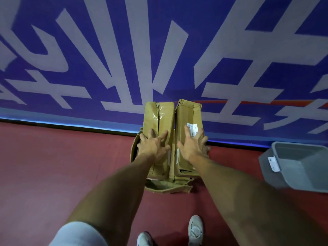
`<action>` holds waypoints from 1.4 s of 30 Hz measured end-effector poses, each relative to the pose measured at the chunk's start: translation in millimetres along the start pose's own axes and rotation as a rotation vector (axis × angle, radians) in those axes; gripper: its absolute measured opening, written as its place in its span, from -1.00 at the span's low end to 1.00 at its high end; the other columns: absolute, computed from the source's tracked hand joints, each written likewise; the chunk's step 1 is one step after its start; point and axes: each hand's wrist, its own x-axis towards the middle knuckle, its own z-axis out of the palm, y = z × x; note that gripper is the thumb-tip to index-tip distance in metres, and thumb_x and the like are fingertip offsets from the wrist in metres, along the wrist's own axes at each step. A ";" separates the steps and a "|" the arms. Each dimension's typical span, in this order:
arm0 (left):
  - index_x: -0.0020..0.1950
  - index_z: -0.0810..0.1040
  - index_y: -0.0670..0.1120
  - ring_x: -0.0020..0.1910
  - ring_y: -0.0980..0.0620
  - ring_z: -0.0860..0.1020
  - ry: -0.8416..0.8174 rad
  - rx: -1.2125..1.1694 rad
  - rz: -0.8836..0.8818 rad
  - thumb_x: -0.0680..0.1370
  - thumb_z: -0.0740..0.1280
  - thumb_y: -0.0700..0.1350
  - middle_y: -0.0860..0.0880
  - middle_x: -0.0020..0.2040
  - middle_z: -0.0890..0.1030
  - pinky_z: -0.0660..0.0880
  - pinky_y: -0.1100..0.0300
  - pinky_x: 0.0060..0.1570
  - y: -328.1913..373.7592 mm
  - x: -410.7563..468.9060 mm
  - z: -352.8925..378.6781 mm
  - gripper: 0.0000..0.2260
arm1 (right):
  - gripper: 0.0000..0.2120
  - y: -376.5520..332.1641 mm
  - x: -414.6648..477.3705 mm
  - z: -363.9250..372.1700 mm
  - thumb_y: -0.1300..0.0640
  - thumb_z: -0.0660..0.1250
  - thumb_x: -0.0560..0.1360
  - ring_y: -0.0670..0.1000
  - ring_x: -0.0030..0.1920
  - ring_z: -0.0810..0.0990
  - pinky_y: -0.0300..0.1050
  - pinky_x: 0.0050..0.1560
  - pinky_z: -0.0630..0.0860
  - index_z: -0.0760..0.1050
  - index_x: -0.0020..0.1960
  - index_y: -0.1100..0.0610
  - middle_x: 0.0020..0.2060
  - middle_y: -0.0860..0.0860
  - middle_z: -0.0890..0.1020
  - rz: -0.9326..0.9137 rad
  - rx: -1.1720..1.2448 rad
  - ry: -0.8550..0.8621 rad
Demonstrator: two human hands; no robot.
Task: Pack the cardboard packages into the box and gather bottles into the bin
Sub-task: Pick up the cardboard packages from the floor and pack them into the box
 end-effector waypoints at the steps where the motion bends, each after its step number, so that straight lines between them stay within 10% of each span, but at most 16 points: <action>1: 0.56 0.03 0.36 0.52 -0.35 0.04 -0.009 -0.005 -0.003 0.59 0.23 0.23 -0.05 0.59 -0.02 0.29 -0.33 0.38 -2.1 1.2 1.7 -0.41 | -0.32 1.0 0.6 2.8 -0.19 0.19 0.61 0.31 0.44 0.12 0.25 0.27 0.36 -0.10 0.60 -0.18 0.53 0.19 -0.12 -0.003 -0.001 -0.003; 23: 0.57 -0.04 0.35 0.57 -0.33 -0.09 -0.027 -0.072 -0.006 0.63 0.20 0.18 -0.07 0.63 -0.15 0.15 -0.28 0.48 -65.5 176.9 253.0 -0.41 | -0.34 100.6 168.4 256.6 -0.19 0.16 0.63 0.26 0.44 0.13 0.22 0.31 0.32 -0.12 0.60 -0.20 0.55 0.16 -0.13 -0.033 0.045 -0.049; 34: 0.57 0.08 0.31 0.38 -0.17 0.41 0.006 -0.173 0.166 0.57 0.17 0.30 -0.10 0.53 0.23 0.38 -0.10 0.39 -115.0 289.2 418.5 -0.41 | -0.33 163.3 244.3 393.9 -0.20 0.16 0.63 0.30 0.51 0.07 0.34 0.41 0.18 -0.13 0.60 -0.21 0.56 0.15 -0.07 0.039 0.052 0.007; 42: 0.56 0.11 0.32 0.45 -0.20 0.33 -0.032 -0.250 0.167 0.56 0.23 0.29 -0.11 0.55 0.23 0.33 -0.09 0.43 -118.1 297.3 418.1 -0.41 | -0.28 153.2 244.6 389.5 -0.15 0.23 0.62 0.34 0.51 0.07 0.39 0.41 0.19 -0.13 0.60 -0.20 0.56 0.17 -0.09 0.095 0.037 0.015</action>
